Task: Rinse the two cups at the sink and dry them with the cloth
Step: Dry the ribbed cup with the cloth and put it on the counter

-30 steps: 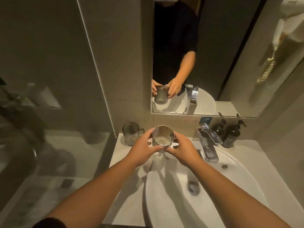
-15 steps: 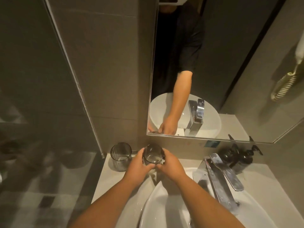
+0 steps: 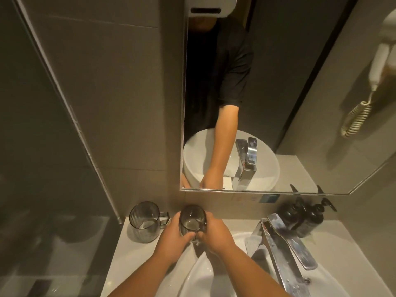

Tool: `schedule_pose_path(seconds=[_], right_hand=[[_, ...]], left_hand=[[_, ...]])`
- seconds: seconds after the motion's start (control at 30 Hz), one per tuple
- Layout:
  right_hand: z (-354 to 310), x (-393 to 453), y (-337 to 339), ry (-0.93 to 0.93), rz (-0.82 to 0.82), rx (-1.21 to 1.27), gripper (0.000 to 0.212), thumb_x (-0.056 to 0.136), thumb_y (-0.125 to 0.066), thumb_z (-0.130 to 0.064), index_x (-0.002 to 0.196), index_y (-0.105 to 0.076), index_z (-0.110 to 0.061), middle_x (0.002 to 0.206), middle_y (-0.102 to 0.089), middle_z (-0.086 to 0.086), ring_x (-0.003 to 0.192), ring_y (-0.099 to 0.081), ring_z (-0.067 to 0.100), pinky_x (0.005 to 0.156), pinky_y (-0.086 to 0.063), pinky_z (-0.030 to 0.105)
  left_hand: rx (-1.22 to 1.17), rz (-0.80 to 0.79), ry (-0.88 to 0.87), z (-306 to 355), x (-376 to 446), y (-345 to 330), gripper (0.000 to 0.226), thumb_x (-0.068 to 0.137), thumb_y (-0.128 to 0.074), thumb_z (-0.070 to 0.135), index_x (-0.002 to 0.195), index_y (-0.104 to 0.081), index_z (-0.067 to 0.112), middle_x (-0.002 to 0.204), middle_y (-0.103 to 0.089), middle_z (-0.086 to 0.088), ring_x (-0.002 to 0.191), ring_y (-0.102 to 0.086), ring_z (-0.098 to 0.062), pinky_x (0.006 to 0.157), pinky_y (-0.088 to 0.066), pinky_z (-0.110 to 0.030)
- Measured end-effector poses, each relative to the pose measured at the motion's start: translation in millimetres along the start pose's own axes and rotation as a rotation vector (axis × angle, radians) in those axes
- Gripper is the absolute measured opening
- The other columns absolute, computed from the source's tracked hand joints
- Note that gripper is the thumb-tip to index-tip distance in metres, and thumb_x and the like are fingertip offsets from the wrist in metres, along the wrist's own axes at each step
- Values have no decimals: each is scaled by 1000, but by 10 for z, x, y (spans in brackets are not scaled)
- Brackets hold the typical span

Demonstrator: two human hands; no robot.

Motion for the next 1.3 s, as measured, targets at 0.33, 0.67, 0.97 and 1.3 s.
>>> schedule_pose_path(seconds=[0.33, 0.67, 0.97, 1.3], right_hand=[[8, 5, -22, -63, 1, -124, 39, 86, -62, -19, 123, -51, -15, 107, -67, 9, 97, -64, 29, 77, -48, 29], [-41, -242, 221, -31, 54, -170, 55, 89, -62, -19, 137, -36, -7, 128, -55, 16, 115, -56, 33, 91, -47, 37], [-978, -546, 128, 410, 150, -151, 43, 91, -57, -17, 133, -55, -6, 140, -51, 12, 131, -46, 26, 108, -30, 28], [-1465, 6, -612, 327, -80, -322, 42, 90, -50, -16, 129, -45, -1, 126, -54, 18, 118, -51, 33, 98, -38, 34]], left_hand=[[119, 16, -10, 71, 18, 5, 69, 73, -77, 24, 135, -47, 31, 123, -64, 5, 105, -64, -13, 90, -56, -39], [218, -40, 106, -33, -404, 166, 75, 89, -66, 49, 149, -38, 15, 151, -48, -6, 134, -49, -21, 99, -37, -24], [-140, 367, 239, -411, -926, 980, 30, 96, -60, 32, 119, -62, 13, 117, -68, -6, 99, -59, -15, 79, -40, -24], [-131, 433, 189, -445, -529, 1134, 13, 96, -46, 17, 95, -59, 14, 101, -63, -18, 93, -57, -34, 69, -34, -31]])
Point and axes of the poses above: each hand's wrist, its own x-axis towards the middle knuckle, its own y-axis out of the back of the hand, z = x × y, the point moved 9 cm from there along x, towards the middle knuckle
